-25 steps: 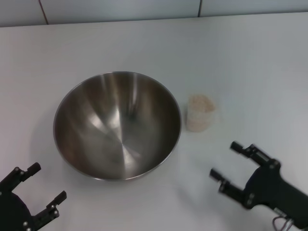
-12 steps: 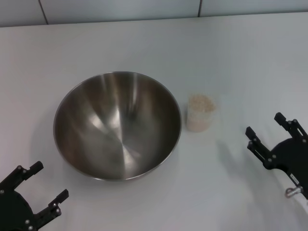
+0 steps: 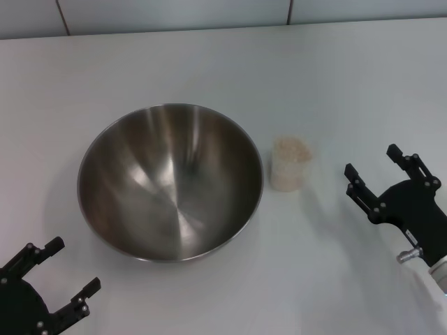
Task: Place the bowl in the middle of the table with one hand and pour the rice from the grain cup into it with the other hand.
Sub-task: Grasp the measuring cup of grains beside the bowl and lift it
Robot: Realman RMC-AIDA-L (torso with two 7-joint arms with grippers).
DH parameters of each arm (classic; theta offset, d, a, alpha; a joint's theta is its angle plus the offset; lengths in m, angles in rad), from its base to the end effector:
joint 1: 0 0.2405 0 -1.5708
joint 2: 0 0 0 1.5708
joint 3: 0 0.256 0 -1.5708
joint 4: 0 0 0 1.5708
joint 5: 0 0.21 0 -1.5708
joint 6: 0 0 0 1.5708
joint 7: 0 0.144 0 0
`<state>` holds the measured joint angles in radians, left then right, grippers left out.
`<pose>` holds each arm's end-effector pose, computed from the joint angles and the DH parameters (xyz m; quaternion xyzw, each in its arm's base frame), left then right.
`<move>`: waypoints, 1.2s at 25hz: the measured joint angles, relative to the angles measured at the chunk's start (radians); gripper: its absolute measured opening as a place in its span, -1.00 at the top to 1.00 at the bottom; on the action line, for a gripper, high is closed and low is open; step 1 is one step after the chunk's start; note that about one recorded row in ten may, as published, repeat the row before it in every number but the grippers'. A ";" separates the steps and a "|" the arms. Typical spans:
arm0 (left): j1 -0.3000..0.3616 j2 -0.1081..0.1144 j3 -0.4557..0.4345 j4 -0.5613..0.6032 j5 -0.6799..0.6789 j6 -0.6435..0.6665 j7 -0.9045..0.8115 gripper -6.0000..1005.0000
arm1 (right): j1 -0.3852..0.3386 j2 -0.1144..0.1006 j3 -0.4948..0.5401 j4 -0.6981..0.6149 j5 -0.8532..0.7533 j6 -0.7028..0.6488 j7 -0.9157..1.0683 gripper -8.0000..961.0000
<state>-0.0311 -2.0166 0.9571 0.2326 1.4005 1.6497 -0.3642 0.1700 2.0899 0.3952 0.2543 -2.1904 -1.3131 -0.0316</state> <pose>-0.3632 0.1496 -0.0191 -0.8877 -0.1066 -0.2866 0.3442 0.3372 0.2188 -0.0694 -0.7760 0.1893 0.2601 0.5425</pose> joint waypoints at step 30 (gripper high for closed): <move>0.004 0.006 0.003 -0.001 0.000 -0.002 -0.016 -0.60 | 0.097 0.001 0.029 0.034 0.035 0.135 0.001 -0.61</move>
<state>-0.0275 -2.0109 0.9603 0.2316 1.4005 1.6479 -0.3805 0.2665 2.0909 0.4246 0.2884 -2.1554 -1.1786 -0.0306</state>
